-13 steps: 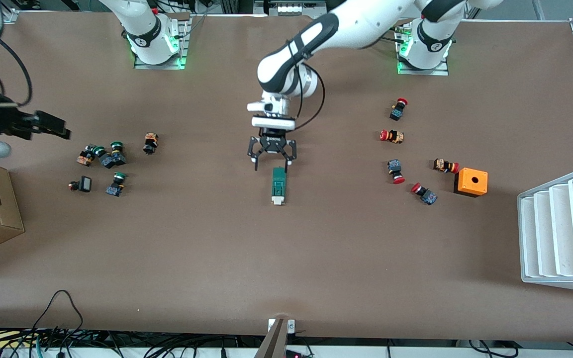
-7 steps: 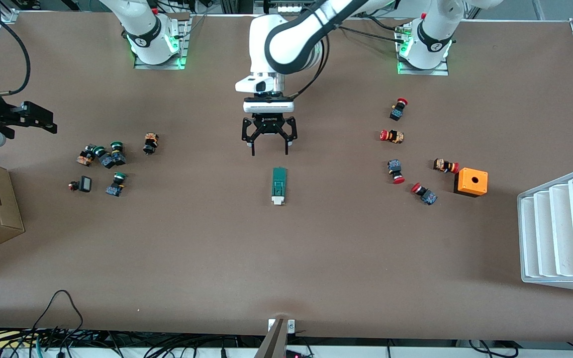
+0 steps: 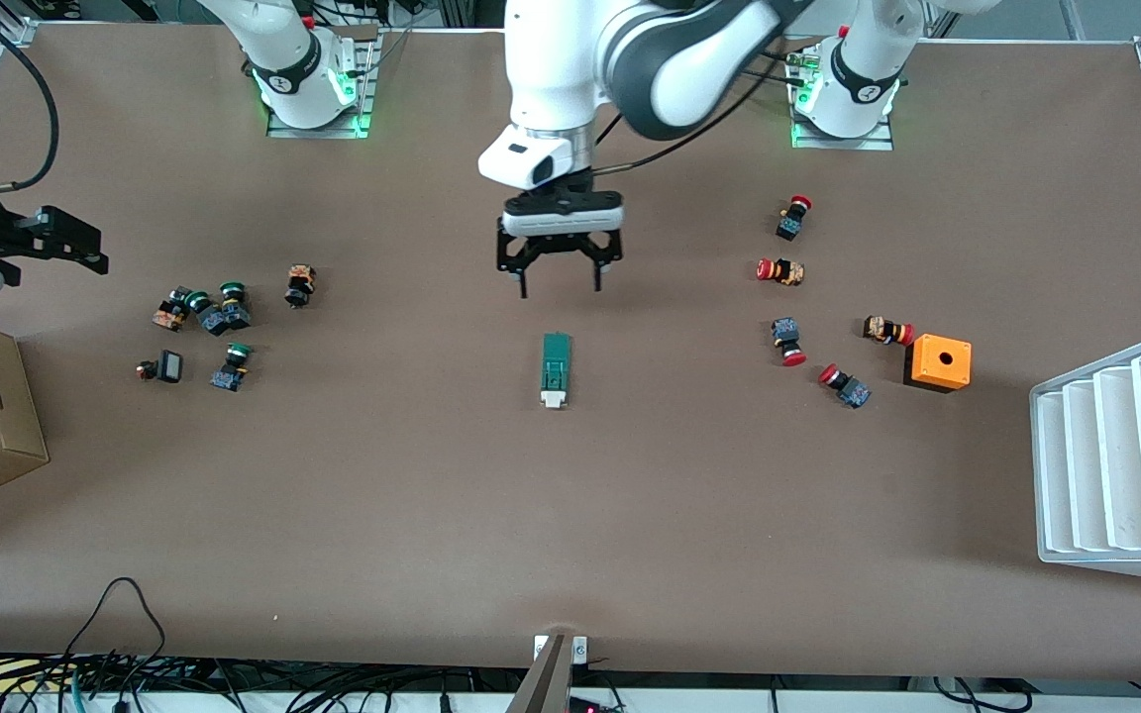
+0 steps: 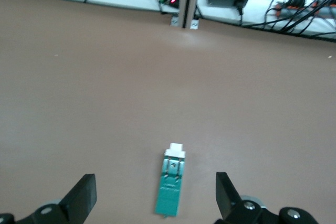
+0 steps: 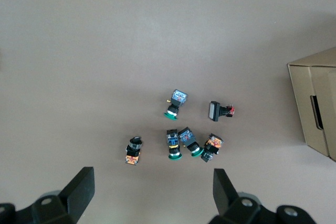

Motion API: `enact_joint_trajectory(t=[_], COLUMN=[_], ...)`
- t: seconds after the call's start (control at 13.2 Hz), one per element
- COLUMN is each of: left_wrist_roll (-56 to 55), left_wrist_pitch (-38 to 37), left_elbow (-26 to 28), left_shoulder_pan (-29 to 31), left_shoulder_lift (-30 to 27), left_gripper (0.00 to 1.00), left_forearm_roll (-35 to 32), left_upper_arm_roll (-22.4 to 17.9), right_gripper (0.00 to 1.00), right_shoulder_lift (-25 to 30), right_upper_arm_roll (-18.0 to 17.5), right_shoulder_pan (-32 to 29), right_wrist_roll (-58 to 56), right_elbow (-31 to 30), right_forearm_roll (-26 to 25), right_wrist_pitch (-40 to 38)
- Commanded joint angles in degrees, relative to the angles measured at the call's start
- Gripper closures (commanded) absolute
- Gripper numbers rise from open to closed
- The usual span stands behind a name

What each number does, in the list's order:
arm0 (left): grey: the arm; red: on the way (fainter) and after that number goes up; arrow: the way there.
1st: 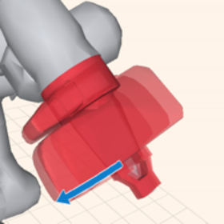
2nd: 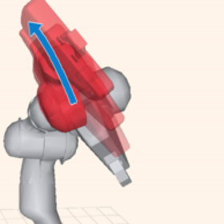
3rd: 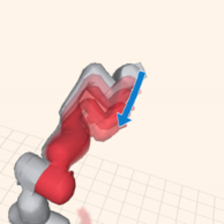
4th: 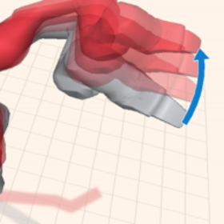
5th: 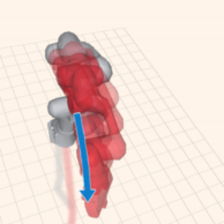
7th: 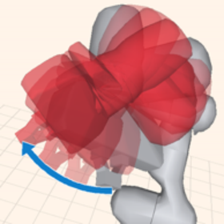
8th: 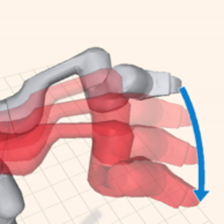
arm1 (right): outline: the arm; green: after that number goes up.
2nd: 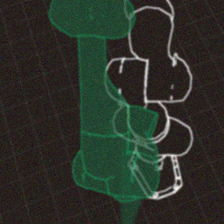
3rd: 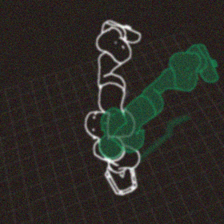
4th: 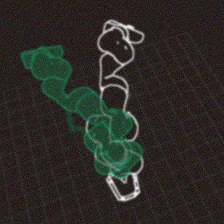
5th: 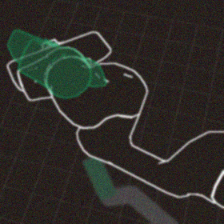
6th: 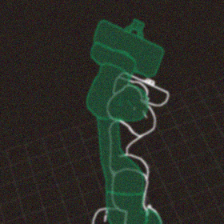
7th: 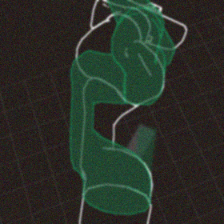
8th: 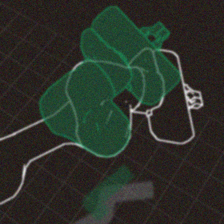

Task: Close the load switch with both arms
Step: 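Open the left gripper and lift it off the switch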

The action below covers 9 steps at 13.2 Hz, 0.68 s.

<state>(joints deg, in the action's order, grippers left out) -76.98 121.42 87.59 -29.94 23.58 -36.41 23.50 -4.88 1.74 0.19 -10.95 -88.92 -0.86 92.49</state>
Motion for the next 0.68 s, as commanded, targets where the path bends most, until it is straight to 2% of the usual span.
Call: enact_joint_trajectory(t=[0.0, 0.23, 0.45, 0.61], left_wrist_roll=[12.51, 22.38, 29.85, 34.33], left_wrist_pitch=[-10.80, -21.80, -31.91, -36.58], left_elbow=[-8.36, -14.27, -17.97, -18.07], left_shoulder_pan=[3.30, 9.79, 16.21, 21.21], left_shoulder_lift=[-0.38, -0.38, -0.90, -2.13], left_gripper=[0.00, 0.00, 0.00, 0.00], left_forearm_roll=[11.14, 21.53, 27.34, 29.72], left_upper_arm_roll=[0.50, 0.58, 0.67, 0.67], right_gripper=[0.00, 0.00, 0.00, 0.00], right_shoulder_lift=[-0.49, -0.57, -1.45, -1.36], right_upper_arm_roll=[-0.16, -0.16, -0.16, -0.16], right_shoulder_pan=[-0.02, -0.02, 0.25, 0.33], right_wrist_roll=[-0.91, -1.18, -0.83, -0.74], right_elbow=[1.64, 2.87, 3.93, 3.93], right_forearm_roll=[-0.11, -0.37, -0.46, -0.37], right_wrist_pitch=[-0.38, 0.14, -0.56, -0.65])
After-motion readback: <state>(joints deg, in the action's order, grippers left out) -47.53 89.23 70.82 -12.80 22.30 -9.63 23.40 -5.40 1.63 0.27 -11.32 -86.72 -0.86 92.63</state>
